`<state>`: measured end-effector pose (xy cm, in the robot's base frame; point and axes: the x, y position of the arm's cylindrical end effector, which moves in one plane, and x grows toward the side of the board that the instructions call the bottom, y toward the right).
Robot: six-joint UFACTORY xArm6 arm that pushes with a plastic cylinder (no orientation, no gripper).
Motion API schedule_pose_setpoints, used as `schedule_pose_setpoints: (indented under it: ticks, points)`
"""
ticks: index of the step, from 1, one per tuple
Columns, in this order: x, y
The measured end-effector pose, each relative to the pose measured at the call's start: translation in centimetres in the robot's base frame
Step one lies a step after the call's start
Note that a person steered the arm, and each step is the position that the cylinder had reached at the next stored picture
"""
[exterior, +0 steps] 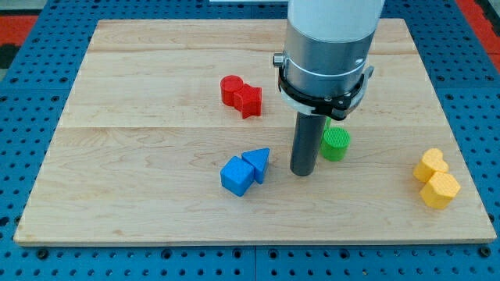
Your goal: Separate the yellow heart with yellow hexagon towards the top left
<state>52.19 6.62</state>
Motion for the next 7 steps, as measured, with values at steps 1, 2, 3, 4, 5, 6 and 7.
schedule_pose_setpoints:
  ticks: [1,2,3,4,5,6,7]
  points:
    - [2.4,0.0]
    - [3.3,2.5]
    - [4.4,4.0]
    - [4.5,5.0]
    - [5.3,6.7]
    - [7.6,9.8]
    - [7.7,14.8]
